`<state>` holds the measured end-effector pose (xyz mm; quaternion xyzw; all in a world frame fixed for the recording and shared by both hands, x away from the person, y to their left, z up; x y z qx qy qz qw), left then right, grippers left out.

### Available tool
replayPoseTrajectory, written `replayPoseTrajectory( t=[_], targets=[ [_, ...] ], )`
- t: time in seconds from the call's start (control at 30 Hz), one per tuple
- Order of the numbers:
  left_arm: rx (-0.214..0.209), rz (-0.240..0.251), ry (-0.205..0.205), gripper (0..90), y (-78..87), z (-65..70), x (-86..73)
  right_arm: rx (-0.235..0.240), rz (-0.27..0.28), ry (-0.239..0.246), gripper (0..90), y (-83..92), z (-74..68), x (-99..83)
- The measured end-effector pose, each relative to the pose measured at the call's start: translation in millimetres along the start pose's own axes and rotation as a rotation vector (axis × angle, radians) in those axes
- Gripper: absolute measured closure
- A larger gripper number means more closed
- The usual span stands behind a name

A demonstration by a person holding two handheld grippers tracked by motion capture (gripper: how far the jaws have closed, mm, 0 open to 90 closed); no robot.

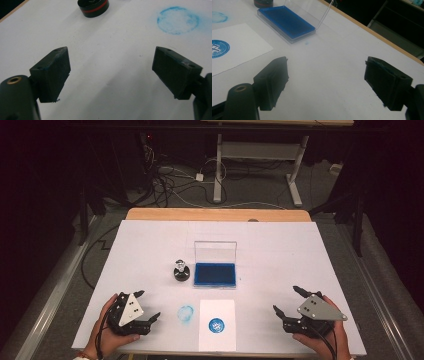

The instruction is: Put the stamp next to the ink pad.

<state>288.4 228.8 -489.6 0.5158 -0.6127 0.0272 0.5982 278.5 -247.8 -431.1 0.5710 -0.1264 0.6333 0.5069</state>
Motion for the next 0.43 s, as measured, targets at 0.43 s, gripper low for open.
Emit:
replayPoseTrajectory(
  t=[0.43],
  targets=[
    [-0.01, 0.012, 0.023, 14.3, -4.9, 0.4, 7.9, -0.005, 0.0, -0.014, 19.7, 4.3, 2.9, -3.4]
  ],
)
Point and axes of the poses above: each handheld gripper's, and its own axes: y roughly backward along the jaws, x roughly out of its top, z roughly to its right, the point moved 2 cm from there along -y, roughly forward along the jaws, and after that the axes turned 3 degrees about z, right-handed, at the moved point
